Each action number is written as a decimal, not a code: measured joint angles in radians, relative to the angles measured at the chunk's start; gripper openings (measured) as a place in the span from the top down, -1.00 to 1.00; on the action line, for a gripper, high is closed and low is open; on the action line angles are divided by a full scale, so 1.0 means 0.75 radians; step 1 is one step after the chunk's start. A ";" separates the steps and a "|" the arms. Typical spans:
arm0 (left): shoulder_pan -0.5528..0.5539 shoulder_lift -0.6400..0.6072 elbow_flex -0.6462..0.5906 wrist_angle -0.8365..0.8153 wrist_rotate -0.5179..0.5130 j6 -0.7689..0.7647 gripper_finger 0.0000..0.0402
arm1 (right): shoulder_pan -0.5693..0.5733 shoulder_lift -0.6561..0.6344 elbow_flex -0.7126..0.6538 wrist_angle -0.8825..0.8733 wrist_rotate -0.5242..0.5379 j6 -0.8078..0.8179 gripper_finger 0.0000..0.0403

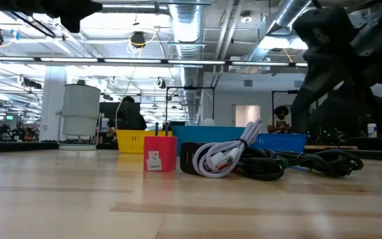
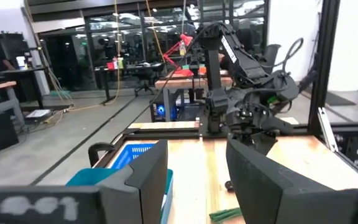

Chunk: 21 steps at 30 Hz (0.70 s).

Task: Pick and place items into bin
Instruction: Put the black charger cable into the small blue bin

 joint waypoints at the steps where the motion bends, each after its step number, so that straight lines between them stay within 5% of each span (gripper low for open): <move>1: -0.003 0.001 0.000 -0.003 0.008 0.010 0.23 | -0.004 0.011 0.012 0.000 -0.011 0.000 0.21; 9: -0.005 0.001 0.000 -0.004 0.031 0.026 0.23 | -0.074 0.113 0.126 -0.145 -0.173 0.006 0.02; 21: -0.005 0.001 0.000 -0.048 0.032 0.006 0.23 | -0.148 0.283 0.247 -0.287 -0.284 0.011 0.04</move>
